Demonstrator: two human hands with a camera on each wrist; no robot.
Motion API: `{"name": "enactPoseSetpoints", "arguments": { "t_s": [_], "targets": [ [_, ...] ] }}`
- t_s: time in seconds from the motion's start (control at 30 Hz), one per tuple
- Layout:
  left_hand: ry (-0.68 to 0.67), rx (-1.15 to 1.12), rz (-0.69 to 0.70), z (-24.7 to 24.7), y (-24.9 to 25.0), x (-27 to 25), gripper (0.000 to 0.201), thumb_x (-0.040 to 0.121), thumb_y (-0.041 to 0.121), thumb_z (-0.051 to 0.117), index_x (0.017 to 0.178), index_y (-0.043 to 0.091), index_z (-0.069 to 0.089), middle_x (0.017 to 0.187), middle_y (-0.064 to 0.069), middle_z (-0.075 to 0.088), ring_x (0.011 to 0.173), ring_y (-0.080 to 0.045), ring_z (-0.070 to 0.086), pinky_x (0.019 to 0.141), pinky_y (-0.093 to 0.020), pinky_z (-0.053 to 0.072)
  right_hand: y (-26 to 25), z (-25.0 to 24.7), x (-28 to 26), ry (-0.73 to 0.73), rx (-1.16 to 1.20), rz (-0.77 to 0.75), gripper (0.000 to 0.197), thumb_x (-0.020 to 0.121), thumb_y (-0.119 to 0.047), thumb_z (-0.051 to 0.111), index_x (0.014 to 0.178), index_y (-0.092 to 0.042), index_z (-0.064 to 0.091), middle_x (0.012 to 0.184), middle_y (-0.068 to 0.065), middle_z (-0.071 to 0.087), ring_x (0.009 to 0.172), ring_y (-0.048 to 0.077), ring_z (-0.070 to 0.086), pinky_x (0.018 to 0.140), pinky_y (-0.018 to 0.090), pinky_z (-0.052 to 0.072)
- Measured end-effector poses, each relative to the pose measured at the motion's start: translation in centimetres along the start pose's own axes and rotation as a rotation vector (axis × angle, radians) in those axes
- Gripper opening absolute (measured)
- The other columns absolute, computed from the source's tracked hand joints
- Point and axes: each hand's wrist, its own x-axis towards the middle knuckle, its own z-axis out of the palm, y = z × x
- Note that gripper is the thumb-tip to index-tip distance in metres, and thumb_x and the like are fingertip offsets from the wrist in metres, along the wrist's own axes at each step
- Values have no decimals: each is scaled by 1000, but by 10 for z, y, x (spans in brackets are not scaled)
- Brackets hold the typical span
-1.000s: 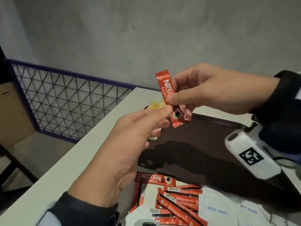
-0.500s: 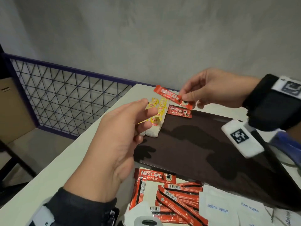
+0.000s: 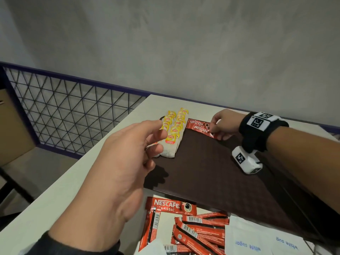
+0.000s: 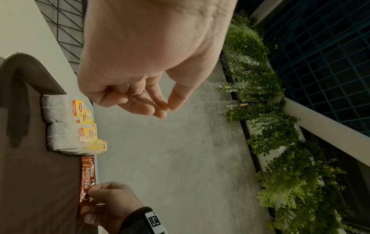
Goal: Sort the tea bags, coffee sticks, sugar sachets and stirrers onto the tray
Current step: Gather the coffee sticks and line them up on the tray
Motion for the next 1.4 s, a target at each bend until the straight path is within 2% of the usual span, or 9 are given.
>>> {"name": "enactPoseSetpoints", "arguments": {
  "t_s": [0.43, 0.57, 0.73, 0.87, 0.93, 1.0, 1.1, 1.23, 1.4],
  "targets": [
    [-15, -17, -2, 1, 1, -2, 37, 89, 27, 70, 55, 39, 77, 74, 6, 73, 60, -6, 55, 62, -28, 34, -15, 7, -6, 19, -204, 7, 40, 82, -25, 84, 105, -2, 60, 82, 14, 73, 65, 23, 70, 62, 35, 62],
    [-7, -12, -20, 0, 1, 0, 22, 89, 25, 71, 69, 21, 79, 74, 5, 73, 59, -7, 55, 62, -28, 34, -18, 8, -3, 26, -257, 18, 40, 84, -27, 82, 106, 0, 63, 87, 19, 76, 78, 31, 76, 68, 38, 64],
    [-8, -9, -33, 3, 0, 0, 8, 90, 23, 71, 83, 20, 70, 73, 5, 71, 56, -6, 54, 61, -27, 34, -20, 9, -3, 123, -335, 8, 54, 84, -35, 81, 114, -5, 48, 81, 12, 71, 62, 26, 72, 62, 38, 62],
    [-32, 20, -48, 5, 0, -2, 12, 91, 23, 70, 79, 21, 68, 72, 6, 71, 55, -6, 53, 58, -26, 34, -38, -4, -39, 200, -508, -126, 44, 87, -44, 74, 109, -11, 56, 85, 9, 69, 58, 21, 65, 57, 31, 55],
    [-42, 28, -39, 6, 5, -5, 13, 92, 23, 69, 79, 21, 66, 71, 6, 71, 56, -6, 53, 59, -25, 34, -53, -6, -74, 98, -493, -266, 30, 88, -43, 73, 98, -17, 63, 84, 9, 74, 55, 18, 63, 52, 26, 47],
    [-63, 42, -11, 5, 12, -9, 10, 93, 25, 68, 84, 22, 65, 72, 8, 70, 59, -6, 54, 60, -25, 35, -68, 1, -121, -154, -412, -373, 25, 87, -43, 75, 92, -20, 69, 77, 6, 74, 56, 15, 64, 53, 22, 50],
    [-119, 73, 47, 1, 26, -18, 9, 95, 29, 65, 88, 24, 64, 76, 10, 68, 62, -6, 55, 61, -24, 39, -83, 16, -190, -485, -429, -398, 33, 80, -54, 77, 95, -25, 74, 84, -3, 76, 69, 10, 69, 67, 31, 60],
    [-162, 74, 118, -5, 52, -31, 13, 96, 29, 62, 85, 24, 62, 76, 10, 65, 62, -5, 54, 61, -22, 40, -84, 38, -243, -467, -651, -444, 60, 67, -78, 72, 101, -29, 71, 90, -12, 74, 80, 6, 68, 75, 32, 60],
    [-219, 178, 232, -10, 80, -52, 10, 98, 30, 60, 89, 25, 60, 76, 12, 64, 64, -5, 55, 62, -21, 42, -72, 68, -265, -370, -794, -452, 70, 63, -83, 71, 107, -29, 63, 94, -10, 65, 84, 11, 61, 76, 34, 60]
  ]
}}
